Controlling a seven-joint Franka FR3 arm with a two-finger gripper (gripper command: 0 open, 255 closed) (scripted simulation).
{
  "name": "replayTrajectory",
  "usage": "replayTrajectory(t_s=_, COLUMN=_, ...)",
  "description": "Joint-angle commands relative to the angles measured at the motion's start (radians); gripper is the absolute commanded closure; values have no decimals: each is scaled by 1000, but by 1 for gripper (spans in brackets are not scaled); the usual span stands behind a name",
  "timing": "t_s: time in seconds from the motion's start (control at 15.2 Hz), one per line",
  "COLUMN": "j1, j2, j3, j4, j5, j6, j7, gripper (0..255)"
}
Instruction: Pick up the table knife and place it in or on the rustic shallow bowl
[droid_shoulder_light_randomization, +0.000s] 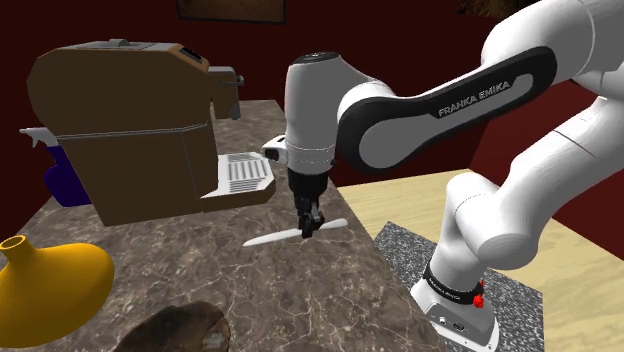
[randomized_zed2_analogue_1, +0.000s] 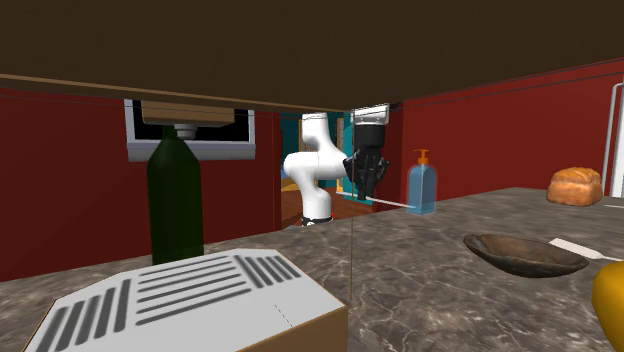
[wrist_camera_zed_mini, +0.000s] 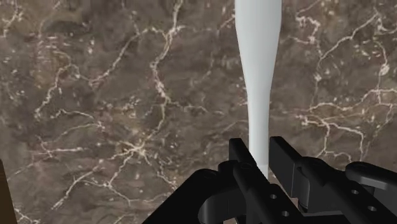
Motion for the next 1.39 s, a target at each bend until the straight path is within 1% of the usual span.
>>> replayTrajectory(t_s=0.0, j1=0, j2=-6, j3=-1, j4=24, j5=-1, j6=-30, j7=1, gripper=255)
replayTrajectory(t_s=0.33, j1=15, j2=150, j3=84, j4=168, j5=0, j6=-17, j7=109, gripper=255)
replayTrajectory(t_s=0.59, j1=22, j2=283, j3=147, j4=302, j5=-26, j6=-19, j7=200, gripper=255)
replayTrajectory(t_s=0.99, j1=45, j2=499, j3=226, j4=534, j5=-107, j6=-52, j7=346, gripper=255)
replayTrajectory(t_s=1.32, j1=98, j2=697, j3=264, j4=767, j5=-202, j6=-113, j7=463, gripper=255)
